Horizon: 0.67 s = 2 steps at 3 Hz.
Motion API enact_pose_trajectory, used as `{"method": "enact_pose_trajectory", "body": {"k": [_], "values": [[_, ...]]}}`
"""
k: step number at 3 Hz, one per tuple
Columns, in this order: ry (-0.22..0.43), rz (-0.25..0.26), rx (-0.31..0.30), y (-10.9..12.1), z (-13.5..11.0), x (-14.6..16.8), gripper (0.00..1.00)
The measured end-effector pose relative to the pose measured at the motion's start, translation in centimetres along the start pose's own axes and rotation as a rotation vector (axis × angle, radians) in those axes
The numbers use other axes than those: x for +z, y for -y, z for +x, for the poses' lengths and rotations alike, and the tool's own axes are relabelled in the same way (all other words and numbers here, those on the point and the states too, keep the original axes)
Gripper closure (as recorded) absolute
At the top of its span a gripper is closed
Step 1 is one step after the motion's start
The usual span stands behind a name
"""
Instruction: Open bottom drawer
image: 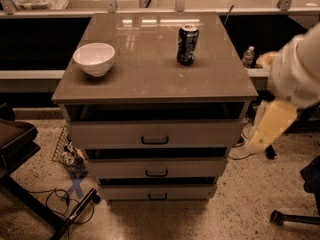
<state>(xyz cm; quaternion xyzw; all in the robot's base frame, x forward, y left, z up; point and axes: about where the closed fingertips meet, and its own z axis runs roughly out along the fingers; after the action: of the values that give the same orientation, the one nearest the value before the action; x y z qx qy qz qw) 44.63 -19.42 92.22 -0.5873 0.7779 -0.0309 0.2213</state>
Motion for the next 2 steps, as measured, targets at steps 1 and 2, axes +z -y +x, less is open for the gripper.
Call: {"method": "enact_pose_trajectory", "body": {"k": [1,2], "values": [[0.083,-0.077,0.039,-4.1,0.8,7.5,0.0],[0.177,-0.129,0.066,-8.5,1.1,14.7,0.0]]}}
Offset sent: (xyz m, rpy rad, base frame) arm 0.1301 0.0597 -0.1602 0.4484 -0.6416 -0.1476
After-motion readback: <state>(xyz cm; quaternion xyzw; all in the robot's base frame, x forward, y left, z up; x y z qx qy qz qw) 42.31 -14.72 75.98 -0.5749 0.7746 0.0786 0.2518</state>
